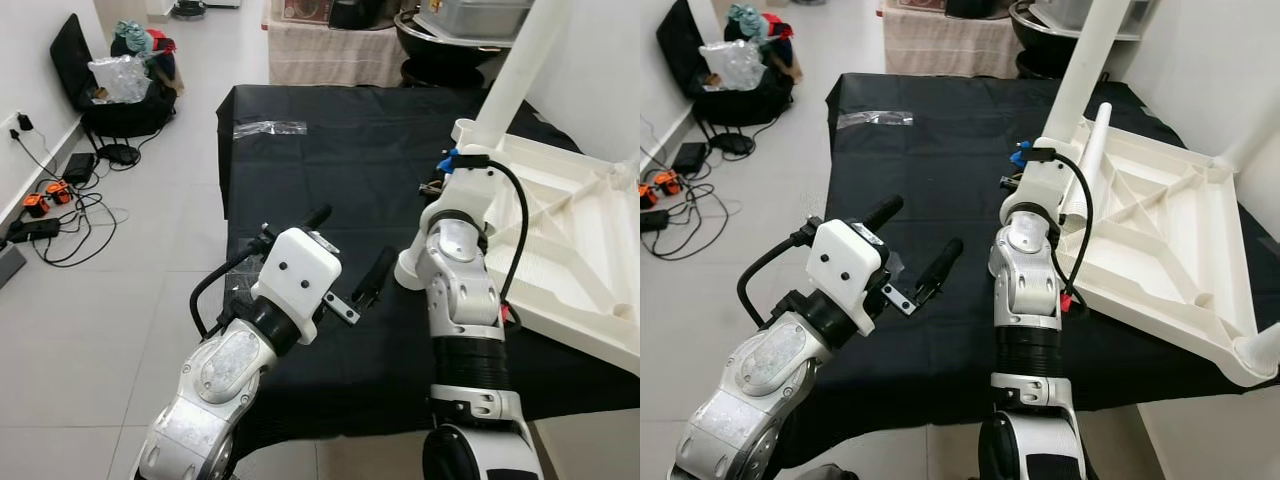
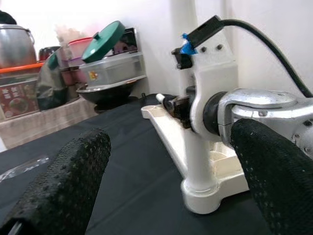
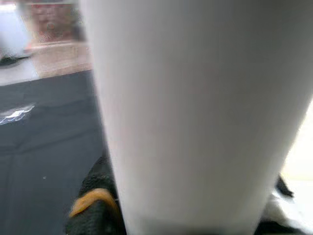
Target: Building children table
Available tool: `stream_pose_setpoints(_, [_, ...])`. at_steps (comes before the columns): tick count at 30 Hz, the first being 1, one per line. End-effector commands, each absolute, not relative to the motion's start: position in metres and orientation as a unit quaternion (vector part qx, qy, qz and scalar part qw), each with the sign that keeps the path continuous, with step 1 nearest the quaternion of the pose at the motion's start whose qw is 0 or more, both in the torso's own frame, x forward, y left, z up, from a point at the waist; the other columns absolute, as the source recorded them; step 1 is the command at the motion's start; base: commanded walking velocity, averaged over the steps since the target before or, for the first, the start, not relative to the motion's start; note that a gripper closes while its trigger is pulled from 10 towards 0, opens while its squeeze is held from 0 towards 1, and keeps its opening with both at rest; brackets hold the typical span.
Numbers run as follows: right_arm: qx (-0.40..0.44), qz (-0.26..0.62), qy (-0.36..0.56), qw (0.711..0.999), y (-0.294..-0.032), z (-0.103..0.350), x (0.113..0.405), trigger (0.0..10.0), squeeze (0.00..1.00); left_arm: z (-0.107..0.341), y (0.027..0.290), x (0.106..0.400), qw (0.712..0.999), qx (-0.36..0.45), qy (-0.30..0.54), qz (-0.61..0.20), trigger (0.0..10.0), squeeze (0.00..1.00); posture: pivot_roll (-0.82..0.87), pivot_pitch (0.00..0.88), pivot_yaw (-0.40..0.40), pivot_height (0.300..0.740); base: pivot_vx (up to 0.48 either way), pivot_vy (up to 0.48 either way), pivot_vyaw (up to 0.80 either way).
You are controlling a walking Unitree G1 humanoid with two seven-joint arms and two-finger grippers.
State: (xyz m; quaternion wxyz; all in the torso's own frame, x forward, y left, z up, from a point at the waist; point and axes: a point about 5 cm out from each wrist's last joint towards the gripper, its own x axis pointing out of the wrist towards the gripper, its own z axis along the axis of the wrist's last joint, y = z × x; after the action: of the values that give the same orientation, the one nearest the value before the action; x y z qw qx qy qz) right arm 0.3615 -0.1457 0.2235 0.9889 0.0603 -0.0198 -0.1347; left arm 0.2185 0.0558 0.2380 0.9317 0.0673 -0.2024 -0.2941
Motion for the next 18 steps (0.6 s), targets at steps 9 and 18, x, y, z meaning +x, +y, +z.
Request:
stream_pose_setpoints(9, [0.082,0.041,-0.014,0.996,-0.151,0.239,0.376,10.0,0.00,0.236,0.053,0.219,0.932,0.061,-0.198,-0.297,10.0,0.00,0.07,0.083,-0.102,0.740,0.000,0.000,0.00])
stream_pose_setpoints(18, [0.102,0.498,-0.034,0.861,-0.134,0.229,0.333,10.0,0.00,0.236,0.053,0.218,0.932,0.062,-0.199,-0.297,10.0,0.00,0.08,0.070,-0.104,0.740,0.000,0.000,0.00])
